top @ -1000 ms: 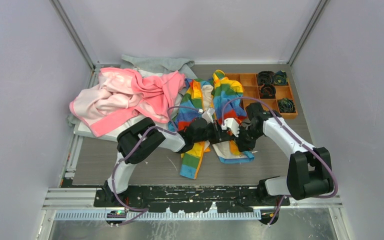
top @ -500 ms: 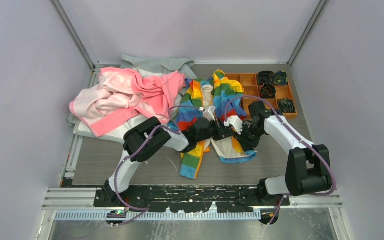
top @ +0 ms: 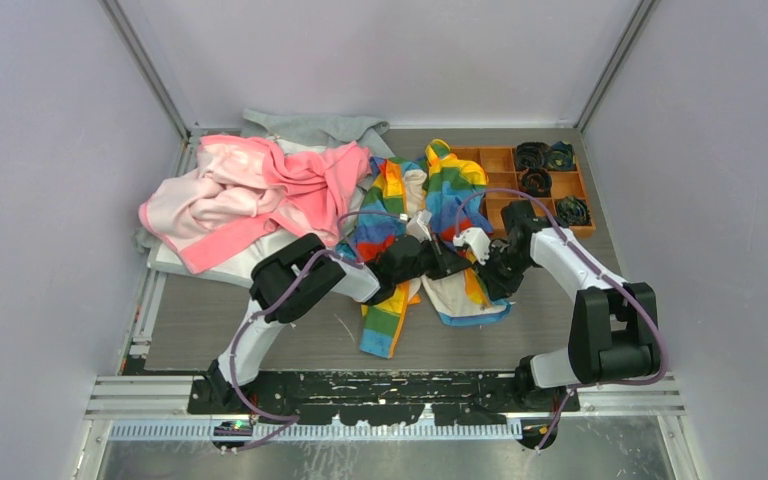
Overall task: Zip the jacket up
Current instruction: Adjust the zipper on the jacket.
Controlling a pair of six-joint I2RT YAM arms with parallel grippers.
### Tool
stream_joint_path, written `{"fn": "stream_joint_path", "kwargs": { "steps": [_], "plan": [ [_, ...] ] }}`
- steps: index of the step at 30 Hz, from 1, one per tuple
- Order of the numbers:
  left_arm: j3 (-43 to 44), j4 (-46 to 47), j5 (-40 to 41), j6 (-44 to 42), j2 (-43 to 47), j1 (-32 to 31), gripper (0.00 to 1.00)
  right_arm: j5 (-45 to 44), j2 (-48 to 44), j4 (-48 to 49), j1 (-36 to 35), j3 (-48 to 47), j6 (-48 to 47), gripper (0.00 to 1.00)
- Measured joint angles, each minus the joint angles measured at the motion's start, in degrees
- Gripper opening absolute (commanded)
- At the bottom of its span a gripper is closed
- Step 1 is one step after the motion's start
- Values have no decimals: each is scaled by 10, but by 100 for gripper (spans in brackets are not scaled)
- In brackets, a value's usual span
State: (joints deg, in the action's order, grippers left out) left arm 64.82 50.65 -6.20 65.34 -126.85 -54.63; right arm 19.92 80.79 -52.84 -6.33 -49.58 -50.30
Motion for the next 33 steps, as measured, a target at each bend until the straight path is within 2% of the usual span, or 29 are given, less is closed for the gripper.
{"fn": "stream_joint_path", "kwargs": {
  "steps": [5,11,17,25,33],
  "plan": [
    [5,-2,4,0,-5,0,8,-12,0,7,5,-4,15,11],
    [6,-9,10,-7,-5,2,23,-32,1,17,5,-5,30,10],
    [5,-55,24,-30,12,4,35,-57,20,19,5,-14,47,11],
    [-23,-108,64,-75,113,5,38,-78,32,19,7,-18,66,13],
    [-52,-133,78,-102,171,6,38,-78,32,19,12,-20,72,19]
  ]
}}
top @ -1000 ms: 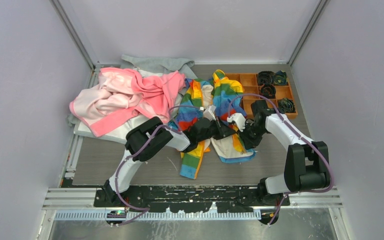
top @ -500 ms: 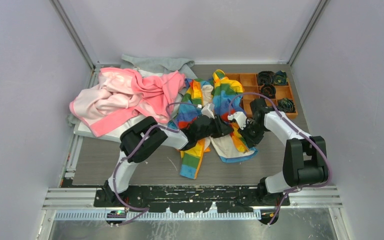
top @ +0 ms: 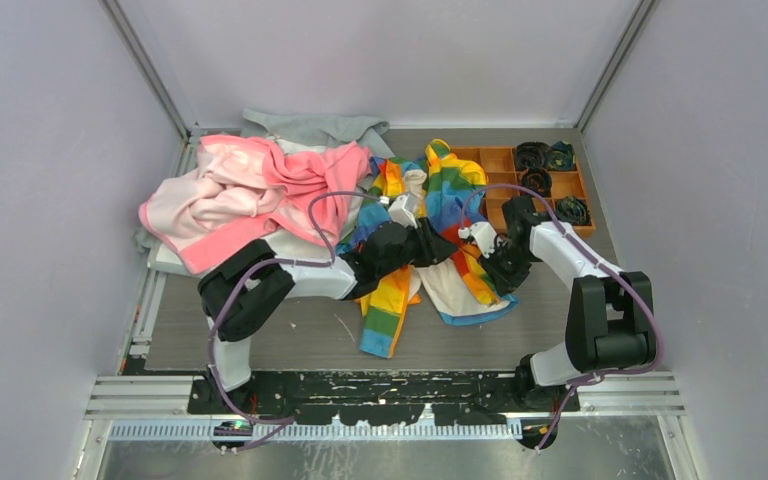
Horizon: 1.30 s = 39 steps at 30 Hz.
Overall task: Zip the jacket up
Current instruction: Adjust the zipper on the jacket.
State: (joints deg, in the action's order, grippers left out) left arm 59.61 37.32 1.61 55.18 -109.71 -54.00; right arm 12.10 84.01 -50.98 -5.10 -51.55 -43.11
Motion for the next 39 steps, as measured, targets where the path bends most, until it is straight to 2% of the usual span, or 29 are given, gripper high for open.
{"fn": "stream_joint_path", "kwargs": {
  "steps": [8,22,32,39],
  "plan": [
    [-62,-47,33,-31,82,0,38,11,0,-1,4,0,1,27],
    [-129,-172,103,-150,331,0,40,47,0,-17,5,-4,-5,33],
    [-215,-200,143,-169,463,0,63,66,0,-24,5,-4,-10,36],
    [-244,-205,165,-166,533,0,64,73,1,-26,1,-4,-11,41]
  ]
}}
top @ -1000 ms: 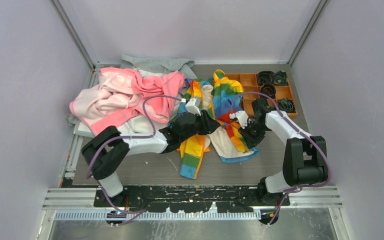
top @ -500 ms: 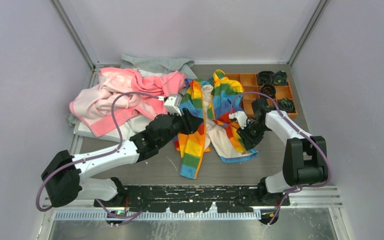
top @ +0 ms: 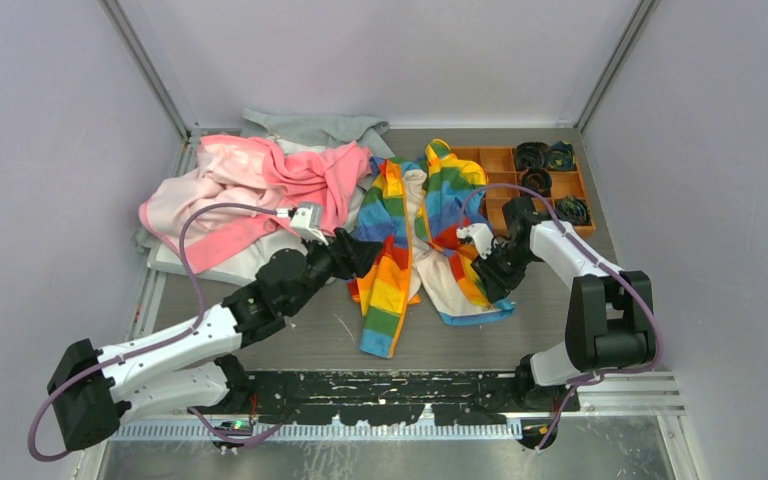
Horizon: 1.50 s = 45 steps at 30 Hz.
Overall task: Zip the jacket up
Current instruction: Adjust the zipper on the jacket.
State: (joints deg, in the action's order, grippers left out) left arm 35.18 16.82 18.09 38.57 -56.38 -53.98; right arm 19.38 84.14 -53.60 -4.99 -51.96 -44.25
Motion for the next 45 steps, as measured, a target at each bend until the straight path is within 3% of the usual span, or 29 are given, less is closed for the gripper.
{"fn": "stream_joint_path", "kwargs": {
  "steps": [5,14,21,23,27,32,45],
  "plan": [
    [-22,-8,5,15,11,0,63,-4,10,3,-17,0,3,41],
    [-33,-26,6,38,12,0,63,-35,21,28,-40,0,30,10],
    [-46,-26,4,47,19,0,63,-105,20,80,-40,0,69,8],
    [-51,-26,3,48,24,0,63,-115,20,86,-39,0,72,9],
    [-63,-25,0,52,29,0,67,-121,20,89,-38,0,79,26],
    [-79,-19,-21,63,30,0,68,-106,20,82,-34,0,78,36],
    [-81,-8,-72,75,26,0,71,-78,20,64,-27,0,65,49]
  ]
}}
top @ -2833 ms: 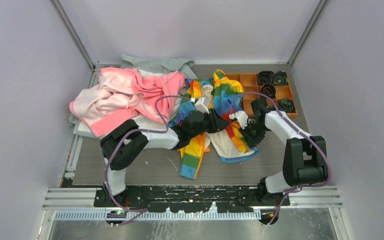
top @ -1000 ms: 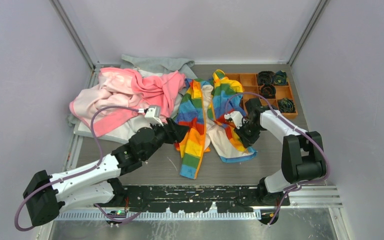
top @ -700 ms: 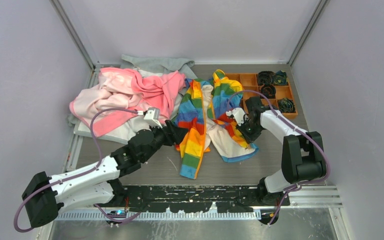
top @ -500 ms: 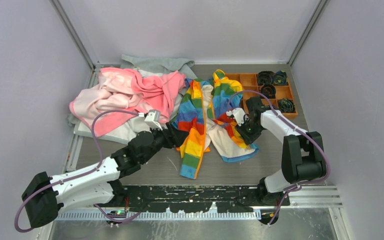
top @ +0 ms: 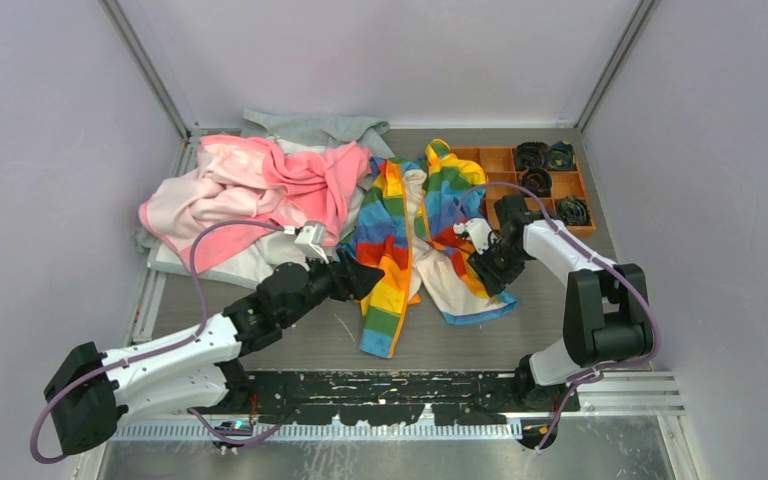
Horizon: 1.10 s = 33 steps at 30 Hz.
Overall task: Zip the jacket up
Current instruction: Adjust the zipper on the jacket.
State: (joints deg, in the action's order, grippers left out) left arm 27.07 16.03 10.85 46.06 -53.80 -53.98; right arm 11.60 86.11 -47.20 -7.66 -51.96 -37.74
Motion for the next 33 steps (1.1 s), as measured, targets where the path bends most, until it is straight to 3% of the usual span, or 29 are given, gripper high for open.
{"fn": "stream_joint_path", "kwargs": {
  "steps": [12,33],
  "plan": [
    [0,10,-25,3,-18,0,77,25,-15,-14,3,0,-13,56],
    [2,17,-69,5,-47,2,76,70,-35,-41,4,0,-42,60]
  ]
}}
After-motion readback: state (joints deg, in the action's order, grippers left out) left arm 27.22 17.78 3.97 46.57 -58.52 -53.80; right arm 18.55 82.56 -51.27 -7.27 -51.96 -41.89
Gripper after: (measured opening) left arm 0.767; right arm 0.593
